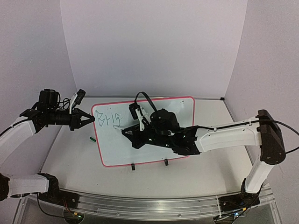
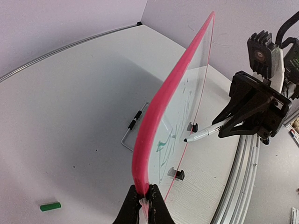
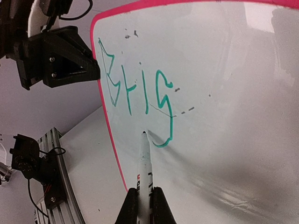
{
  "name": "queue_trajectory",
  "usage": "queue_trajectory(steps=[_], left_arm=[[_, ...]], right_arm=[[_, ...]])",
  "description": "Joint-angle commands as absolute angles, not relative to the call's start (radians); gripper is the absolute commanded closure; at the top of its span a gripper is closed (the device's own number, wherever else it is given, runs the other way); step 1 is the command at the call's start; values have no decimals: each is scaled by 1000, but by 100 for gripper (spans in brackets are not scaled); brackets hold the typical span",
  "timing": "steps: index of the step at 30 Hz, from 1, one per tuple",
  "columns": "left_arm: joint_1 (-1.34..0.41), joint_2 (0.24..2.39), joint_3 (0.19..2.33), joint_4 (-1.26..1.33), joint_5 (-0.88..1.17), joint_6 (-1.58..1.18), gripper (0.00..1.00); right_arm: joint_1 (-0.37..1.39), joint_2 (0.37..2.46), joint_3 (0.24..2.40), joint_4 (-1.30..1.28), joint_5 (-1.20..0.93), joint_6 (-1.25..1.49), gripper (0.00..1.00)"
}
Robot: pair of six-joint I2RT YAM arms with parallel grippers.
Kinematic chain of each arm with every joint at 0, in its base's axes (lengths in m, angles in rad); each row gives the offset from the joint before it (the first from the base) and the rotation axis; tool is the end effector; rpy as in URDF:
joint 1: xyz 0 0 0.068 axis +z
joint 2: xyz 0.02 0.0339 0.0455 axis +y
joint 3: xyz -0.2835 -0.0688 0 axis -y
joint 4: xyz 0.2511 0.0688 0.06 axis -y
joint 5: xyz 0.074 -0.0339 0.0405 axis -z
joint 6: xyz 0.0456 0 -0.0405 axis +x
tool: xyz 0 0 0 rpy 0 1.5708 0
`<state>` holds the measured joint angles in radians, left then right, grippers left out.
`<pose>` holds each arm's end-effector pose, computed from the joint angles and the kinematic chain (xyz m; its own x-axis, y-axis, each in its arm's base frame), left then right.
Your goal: Write a sentence on the whiteboard
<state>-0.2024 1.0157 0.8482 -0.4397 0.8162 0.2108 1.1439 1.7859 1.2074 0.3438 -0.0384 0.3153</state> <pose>0.2035 -0.0757 0.3117 -0.3951 0.2274 -0.8900 0.8247 0.5145 -0.2346 0.1805 0.4011 0.2756 -0.3784 -0.0835 -0.9219 -0.8496 0.4267 0.3101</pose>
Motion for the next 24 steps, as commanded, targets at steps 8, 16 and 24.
queue_trajectory(steps=[8, 16, 24], left_arm=[[-206, 1027, 844, -467, 785, 241, 100], [-207, 1027, 843, -467, 784, 240, 100], [-207, 1026, 842, -467, 786, 240, 100]], right_arm=[[1146, 1602, 1121, 501, -78, 312, 100], [1140, 1552, 1075, 447, 0, 267, 100], [1106, 1566, 1070, 446, -35, 252, 100]])
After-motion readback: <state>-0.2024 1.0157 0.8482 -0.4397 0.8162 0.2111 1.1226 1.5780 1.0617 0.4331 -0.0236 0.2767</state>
